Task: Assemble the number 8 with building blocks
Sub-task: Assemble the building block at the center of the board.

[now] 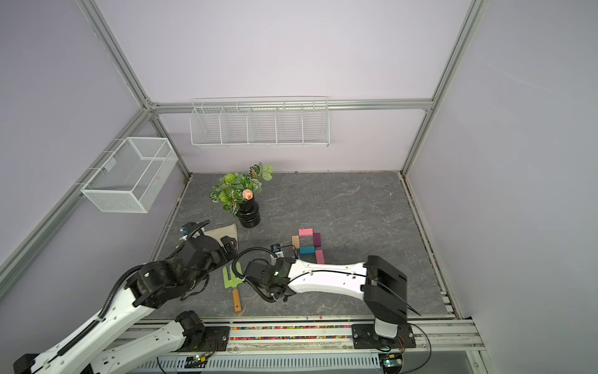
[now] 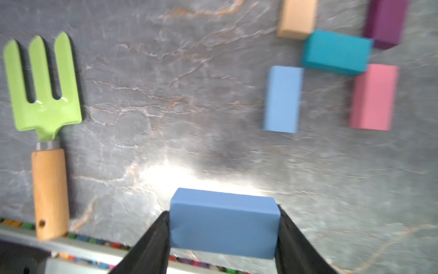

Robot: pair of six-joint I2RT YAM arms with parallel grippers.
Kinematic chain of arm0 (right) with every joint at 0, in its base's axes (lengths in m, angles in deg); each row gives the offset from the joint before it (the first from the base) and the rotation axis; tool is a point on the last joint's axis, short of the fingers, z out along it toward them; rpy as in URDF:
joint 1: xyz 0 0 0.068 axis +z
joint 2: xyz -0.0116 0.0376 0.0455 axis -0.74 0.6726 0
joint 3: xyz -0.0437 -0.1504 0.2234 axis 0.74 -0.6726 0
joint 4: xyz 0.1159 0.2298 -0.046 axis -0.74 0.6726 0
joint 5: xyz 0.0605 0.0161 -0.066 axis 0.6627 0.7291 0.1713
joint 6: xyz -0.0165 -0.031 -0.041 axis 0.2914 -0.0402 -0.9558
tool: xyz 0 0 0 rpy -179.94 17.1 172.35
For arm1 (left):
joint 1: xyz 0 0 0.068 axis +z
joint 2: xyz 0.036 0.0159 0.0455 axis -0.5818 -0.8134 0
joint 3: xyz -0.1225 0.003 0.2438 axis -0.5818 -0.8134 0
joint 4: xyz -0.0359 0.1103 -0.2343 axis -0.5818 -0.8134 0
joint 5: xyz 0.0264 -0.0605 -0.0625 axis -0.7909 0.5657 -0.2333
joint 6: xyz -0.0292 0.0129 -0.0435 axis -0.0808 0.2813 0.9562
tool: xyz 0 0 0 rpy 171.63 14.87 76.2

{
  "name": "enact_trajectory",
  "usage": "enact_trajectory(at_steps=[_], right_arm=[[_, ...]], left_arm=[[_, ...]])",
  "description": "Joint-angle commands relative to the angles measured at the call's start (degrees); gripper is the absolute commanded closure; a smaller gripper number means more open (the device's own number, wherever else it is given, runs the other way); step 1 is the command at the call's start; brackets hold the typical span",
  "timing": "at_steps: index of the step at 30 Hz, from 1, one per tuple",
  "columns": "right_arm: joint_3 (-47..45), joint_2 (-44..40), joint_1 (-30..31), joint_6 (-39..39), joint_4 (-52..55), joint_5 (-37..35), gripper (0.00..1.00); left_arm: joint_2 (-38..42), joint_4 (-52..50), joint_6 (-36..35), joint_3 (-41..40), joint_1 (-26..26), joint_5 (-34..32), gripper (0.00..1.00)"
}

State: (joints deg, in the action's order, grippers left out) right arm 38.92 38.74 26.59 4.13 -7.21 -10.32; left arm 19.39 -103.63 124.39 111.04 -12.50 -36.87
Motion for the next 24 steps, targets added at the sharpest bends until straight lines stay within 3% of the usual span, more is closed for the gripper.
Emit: enact_trajectory(at_steps=[1, 5, 9, 17, 24], right_arm=[[-7.84, -6.34, -4.21, -2.87, 1.28, 2.39, 0.59], [-17.73, -13.47, -8.93, -5.51, -3.41, 6.0, 0.59], [-21.73, -14.9, -11.45, -7.95, -6.05, 8.22, 0.58], [-24.88, -7.5, -14.8, -10.44, -13.14, 12.21, 0.56], [-20.2, 0.43, -15.21, -11.56, -15.54, 13.12, 0.56]], left_arm=[[-2.78, 1.46, 1.26, -1.09, -0.22, 3.69, 0.0], [-3.48, 4.03, 1.45, -2.4, -0.27, 4.86, 0.0], [-3.83, 4.42, 1.36, -2.26, -0.27, 4.69, 0.0], [-5.62, 6.09, 1.33, -2.87, -0.26, 6.15, 0.0], [-5.61, 6.16, 0.9, -2.61, -0.26, 5.74, 0.0]])
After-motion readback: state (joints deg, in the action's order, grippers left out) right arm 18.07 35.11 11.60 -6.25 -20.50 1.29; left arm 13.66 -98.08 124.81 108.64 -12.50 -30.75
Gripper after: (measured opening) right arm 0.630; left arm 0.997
